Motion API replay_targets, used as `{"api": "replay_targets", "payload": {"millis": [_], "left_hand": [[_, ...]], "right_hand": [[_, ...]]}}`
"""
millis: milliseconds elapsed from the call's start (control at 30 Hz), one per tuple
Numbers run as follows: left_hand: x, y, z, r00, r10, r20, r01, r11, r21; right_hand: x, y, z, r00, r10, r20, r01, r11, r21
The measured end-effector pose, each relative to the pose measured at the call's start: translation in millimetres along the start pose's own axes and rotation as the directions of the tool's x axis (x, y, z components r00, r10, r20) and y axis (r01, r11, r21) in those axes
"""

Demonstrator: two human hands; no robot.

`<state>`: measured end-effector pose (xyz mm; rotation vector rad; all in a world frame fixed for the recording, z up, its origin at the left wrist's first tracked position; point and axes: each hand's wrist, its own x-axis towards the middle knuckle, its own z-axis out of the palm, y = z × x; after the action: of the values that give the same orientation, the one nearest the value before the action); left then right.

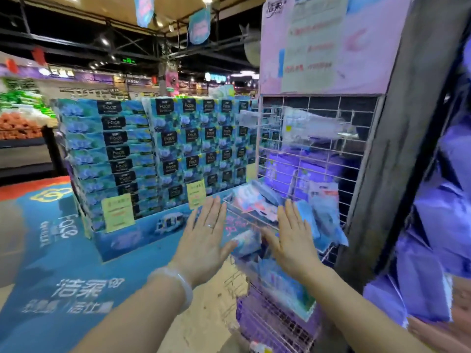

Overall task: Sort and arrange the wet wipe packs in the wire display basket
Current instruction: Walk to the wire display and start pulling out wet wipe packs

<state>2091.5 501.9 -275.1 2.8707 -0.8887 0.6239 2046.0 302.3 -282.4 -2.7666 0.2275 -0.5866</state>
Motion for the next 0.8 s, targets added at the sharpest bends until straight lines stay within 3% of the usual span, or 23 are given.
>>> {"api": "replay_targets", "payload": {"millis": [267, 467, 567, 633, 800], "left_hand": [[149.9, -56.9, 63.9, 0.982, 0.135, 0.132, -0.121, 0.987, -0.11], [241.1, -60.9, 99.1, 0.923, 0.378, 0.075, -0.344, 0.895, -0.283], [269.8, -56.2, 114.1, 0.848, 0.53, 0.031, -0.489, 0.803, -0.341], [289.7, -55.7, 122.4, 0.797, 0.603, 0.023, -0.546, 0.737, -0.399], [333.9, -46.2, 126.0, 0.76, 0.65, -0.019, -0.536, 0.61, -0.584]], "right_hand": [[110.9, 23.4, 49.1, 0.988, 0.127, 0.088, -0.111, 0.98, -0.167], [144.3, 17.5, 58.0, 0.981, 0.192, 0.04, -0.16, 0.902, -0.401], [162.3, 19.6, 44.5, 0.962, 0.266, -0.069, -0.274, 0.908, -0.318], [181.4, 24.5, 30.8, 0.897, 0.416, -0.148, -0.438, 0.877, -0.195], [209.7, 42.2, 10.8, 0.737, 0.615, -0.281, -0.654, 0.754, -0.065]]}}
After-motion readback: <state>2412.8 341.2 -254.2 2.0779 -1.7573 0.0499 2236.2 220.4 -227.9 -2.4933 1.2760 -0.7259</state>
